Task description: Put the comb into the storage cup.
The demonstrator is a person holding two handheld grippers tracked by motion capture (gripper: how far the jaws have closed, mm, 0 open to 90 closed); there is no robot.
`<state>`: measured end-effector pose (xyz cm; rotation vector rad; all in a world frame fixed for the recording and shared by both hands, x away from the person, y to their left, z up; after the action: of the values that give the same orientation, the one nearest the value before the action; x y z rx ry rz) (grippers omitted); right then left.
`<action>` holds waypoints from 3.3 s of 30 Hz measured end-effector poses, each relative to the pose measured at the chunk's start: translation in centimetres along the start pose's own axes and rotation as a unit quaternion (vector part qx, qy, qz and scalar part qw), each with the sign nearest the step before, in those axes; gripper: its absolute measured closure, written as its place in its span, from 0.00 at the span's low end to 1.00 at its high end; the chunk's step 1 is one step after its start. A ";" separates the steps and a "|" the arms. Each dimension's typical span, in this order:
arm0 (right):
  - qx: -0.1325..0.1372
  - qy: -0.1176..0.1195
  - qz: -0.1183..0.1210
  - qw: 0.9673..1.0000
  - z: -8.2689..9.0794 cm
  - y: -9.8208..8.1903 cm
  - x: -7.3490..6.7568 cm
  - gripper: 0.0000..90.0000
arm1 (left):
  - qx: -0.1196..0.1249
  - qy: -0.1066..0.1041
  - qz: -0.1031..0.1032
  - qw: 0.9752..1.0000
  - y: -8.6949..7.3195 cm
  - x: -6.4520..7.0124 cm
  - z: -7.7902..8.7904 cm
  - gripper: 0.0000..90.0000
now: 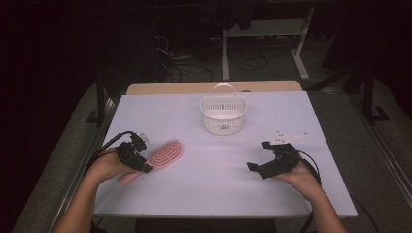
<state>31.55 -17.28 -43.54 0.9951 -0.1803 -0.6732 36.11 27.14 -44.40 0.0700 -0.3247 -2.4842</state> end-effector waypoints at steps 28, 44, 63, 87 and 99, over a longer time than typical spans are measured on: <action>0.002 0.001 0.000 1.000 0.0 0.0 0.0 0.00 | -0.020 0.026 0.003 0.999 0.4 0.3 -0.4 0.77; 0.002 0.000 0.000 1.000 0.0 0.0 0.1 0.00 | -0.012 0.012 0.011 1.000 0.3 0.0 -0.3 0.78; 0.002 0.000 0.000 1.000 0.0 0.0 0.0 0.00 | 0.068 0.006 0.032 0.997 0.5 -0.3 1.8 0.78; 0.002 0.000 0.000 1.000 0.0 0.0 0.0 0.00 | 0.200 -0.004 0.038 0.979 0.8 -0.5 3.8 0.78; 0.002 0.001 0.000 1.000 0.0 0.1 0.0 0.00 | 0.274 0.007 0.024 0.961 0.9 -0.3 4.7 0.78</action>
<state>31.58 -17.26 -43.50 1.0001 -0.1804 -0.6727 36.32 27.64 -39.59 0.3015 -0.9883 -2.2747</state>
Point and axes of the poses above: each handheld gripper's, and its own axes: z roughly backward along the jaws, y roughly out of its top, x roughly to its right, the point moved 2 cm from there along -z, roughly forward along the jaws, and after that the axes turned 2 degrees about y, right-handed, at the moved point
